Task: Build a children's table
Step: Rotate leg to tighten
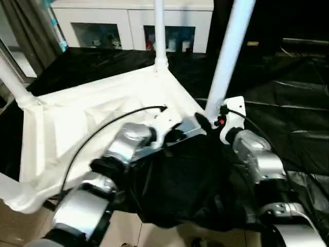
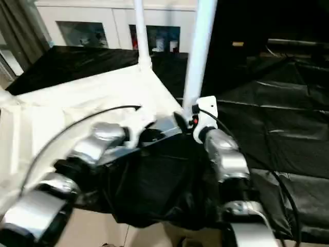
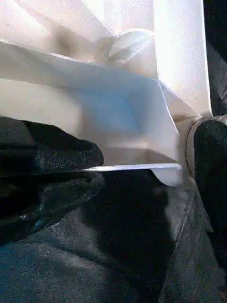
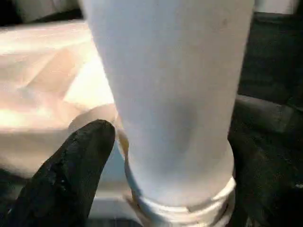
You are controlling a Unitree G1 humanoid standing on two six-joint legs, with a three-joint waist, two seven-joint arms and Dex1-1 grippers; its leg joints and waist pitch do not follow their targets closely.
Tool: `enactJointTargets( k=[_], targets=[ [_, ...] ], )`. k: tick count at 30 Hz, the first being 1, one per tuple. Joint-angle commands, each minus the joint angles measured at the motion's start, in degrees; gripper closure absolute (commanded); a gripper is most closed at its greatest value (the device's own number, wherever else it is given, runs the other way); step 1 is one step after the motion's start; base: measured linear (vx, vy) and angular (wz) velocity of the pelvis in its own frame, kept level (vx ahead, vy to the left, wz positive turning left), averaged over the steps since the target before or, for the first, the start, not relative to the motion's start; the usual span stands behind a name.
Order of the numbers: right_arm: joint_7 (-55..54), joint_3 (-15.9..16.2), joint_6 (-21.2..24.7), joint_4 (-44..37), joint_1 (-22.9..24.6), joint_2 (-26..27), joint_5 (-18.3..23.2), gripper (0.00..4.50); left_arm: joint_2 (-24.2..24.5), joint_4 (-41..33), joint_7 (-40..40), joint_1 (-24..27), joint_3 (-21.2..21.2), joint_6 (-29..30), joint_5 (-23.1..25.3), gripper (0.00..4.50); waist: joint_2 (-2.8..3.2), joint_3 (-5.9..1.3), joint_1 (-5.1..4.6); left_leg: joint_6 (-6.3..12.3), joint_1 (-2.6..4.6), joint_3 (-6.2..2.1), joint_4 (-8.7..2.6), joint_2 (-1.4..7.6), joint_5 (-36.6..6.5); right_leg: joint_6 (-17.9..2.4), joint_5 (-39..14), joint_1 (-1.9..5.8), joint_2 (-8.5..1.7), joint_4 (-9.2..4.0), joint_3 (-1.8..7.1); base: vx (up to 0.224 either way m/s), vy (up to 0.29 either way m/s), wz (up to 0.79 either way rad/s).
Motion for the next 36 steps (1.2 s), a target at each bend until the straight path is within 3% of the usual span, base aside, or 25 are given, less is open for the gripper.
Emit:
enactJointTargets(
  k=[1, 5, 9, 11, 12, 13, 16, 18, 20, 22, 30, 33, 34, 35, 36],
  targets=[
    [11.61, 8.89, 0.91, -3.12, 1.8, -0.84, 1.1, 0.62, -0.49, -3.97, -6.23, 0.33, -2.1, -4.45, -2.54, 4.5, -0.93, -4.01, 0.35, 7.68, -0.72, -0.13, -3.76, 0.92, -6.42, -12.13, -15.22, 3.71, -2.92, -4.11, 2.44, 0.0, 0.0, 0.0],
    [20.52, 9.55, 1.35, -7.72, 4.16, -7.11, 2.15, 0.62, 3.01, -5.59, -13.13, 1.7, -2.89, -6.3, -3.2, 4.5, -0.74, -4.43, 0.62, 9.5, -0.84, -0.04, -3.43, 1.27, -3.24, -14.33, -7.89, 3.77, -2.78, -3.03, 2.52, 0.0, 0.0, 0.0],
    [27.08, 9.91, 1.78, -10.53, 5.35, -11.68, 2.92, 0.62, 5.46, -8.37, -20.43, 3.13, -3.03, -5.8, -5.66, 4.5, -0.57, -5.54, 1.43, 14.17, -0.89, -0.1, -2.26, 1.53, 5.79, -18.46, 7.07, 3.65, -2.66, -0.74, 2.63, 0.0, 0.0, 0.0],
    [30.02, 10.17, 1.77, -11.85, 5.79, -13.83, 3.71, 0.62, 6.75, -9.97, -23.53, 3.96, -3.09, -5.01, -6.5, 4.5, -0.64, -5.51, 1.9, 16.0, -1.25, 0.0, -1.83, 1.48, 7.19, -19.02, 9.27, 3.37, -2.65, -0.36, 2.62, 0.0, 0.0, 0.0],
    [30.94, 10.4, 1.86, -12.3, 5.94, -14.56, 4.04, 0.62, 7.11, -10.32, -24.33, 4.18, -3.06, -5.14, -6.67, 4.5, -0.61, -5.33, 2.17, 16.21, -1.34, 0.07, -1.68, 1.54, 6.42, -19.01, 7.94, 2.96, -2.67, -0.42, 2.64, 0.0, 0.0, 0.0],
    [31.19, 10.48, 1.92, -12.4, 5.98, -14.75, 4.09, 0.62, 7.2, -10.39, -24.54, 4.23, -3.04, -5.11, -6.73, 4.5, -0.57, -5.17, 2.24, 16.02, -1.29, 0.11, -1.77, 1.62, 5.08, -18.89, 5.98, 2.84, -2.71, -0.67, 2.57, 0.0, 0.0, 0.0],
    [33.91, 11.49, 1.93, -12.9, 6.38, -16.73, 3.73, 0.86, 8.11, -10.68, -26.21, 4.52, -2.77, -4.94, -7.37, 4.5, -0.56, -4.49, 2.46, 11.08, -0.98, 0.39, -2.58, 1.75, -3.31, -16.67, -6.5, 2.83, -2.7, -2.16, 2.58, 0.0, 0.0, 0.0],
    [34.59, 11.62, 1.82, -12.86, 6.5, -17.09, 3.26, 0.94, 8.47, -10.65, -26.92, 4.54, -2.66, -5.01, -7.52, 4.5, -0.64, -4.44, 2.44, 8.71, -0.8, 0.47, -2.8, 1.69, -5.66, -15.49, -9.74, 2.86, -2.75, -2.59, 2.71, 0.0, 0.0, 0.0],
    [34.64, 11.47, 1.86, -12.71, 6.38, -16.93, 3.53, 1.02, 8.8, -10.73, -27.49, 4.57, -2.54, -4.83, -7.81, 4.5, -0.58, -4.5, 2.42, 7.7, -0.89, 0.44, -2.88, 1.67, -5.44, -15.05, -9.51, 2.9, -2.7, -2.49, 2.8, 0.0, 0.0, 0.0],
    [34.74, 11.11, 2.33, -12.7, 6.22, -16.48, 4.53, 1.34, 9.01, -11.12, -27.84, 4.66, -2.46, -4.38, -8.22, 4.5, -0.6, -4.64, 2.4, 7.66, -0.98, 0.44, -2.82, 1.6, -4.7, -15.12, -7.94, 2.94, -2.65, -2.3, 2.82, 0.0, 0.0, 0.0],
    [34.93, 11.65, 3.67, -13.84, 8.57, -15.66, 6.18, 1.67, 8.16, -10.47, -26.36, 4.48, -1.86, -3.82, -7.9, 4.5, -0.52, -4.89, 2.49, 9.32, -1.28, 0.42, -2.5, 1.43, -2.17, -15.7, -3.85, 3.07, -2.53, -1.91, 2.69, 0.0, 0.0, 0.0],
    [26.66, 10.84, 3.68, -11.03, 9.42, -12.22, 3.64, 1.68, 6.38, -5.88, -16.55, 2.49, -1.47, -4.61, -4.55, 4.5, -0.59, -4.72, 2.57, 8.79, -1.05, 0.48, -2.6, 1.42, -3.36, -15.04, -6.11, 2.84, -2.51, -2.41, 2.67, 0.0, 0.0, 0.0],
    [24.45, 10.49, 3.26, -9.97, 9.26, -11.35, 2.95, 1.68, 6.01, -5.08, -14.84, 2.07, -1.38, -4.49, -4.1, 4.5, -0.49, -4.59, 2.5, 7.16, -1.13, 0.46, -2.76, 1.18, -4.74, -13.84, -9.95, 2.94, -2.57, -2.81, 2.55, 0.0, 0.0, 0.0],
    [19.25, 9.22, 2.93, -7.34, 8.48, -9.23, 2.06, 1.68, 5.03, -3.95, -11.98, 1.36, -0.88, -3.69, -3.85, 4.5, -0.49, -4.59, 2.5, 7.16, -1.13, 0.46, -2.76, 1.18, -4.74, -13.84, -9.95, 2.94, -2.57, -2.81, 2.55, 0.0, 0.0, 0.0],
    [15.86, 8.36, 2.74, -5.61, 7.94, -7.84, 1.55, 1.68, 4.36, -3.27, -10.23, 0.92, -0.52, -3.1, -3.76, 4.5, -0.41, -4.08, 2.19, 4.97, -0.64, 0.48, -3.18, 1.07, -8.71, -12.34, -16.66, 2.61, -2.63, -3.67, 2.42, 0.0, 0.0, 0.0]
  ],
)
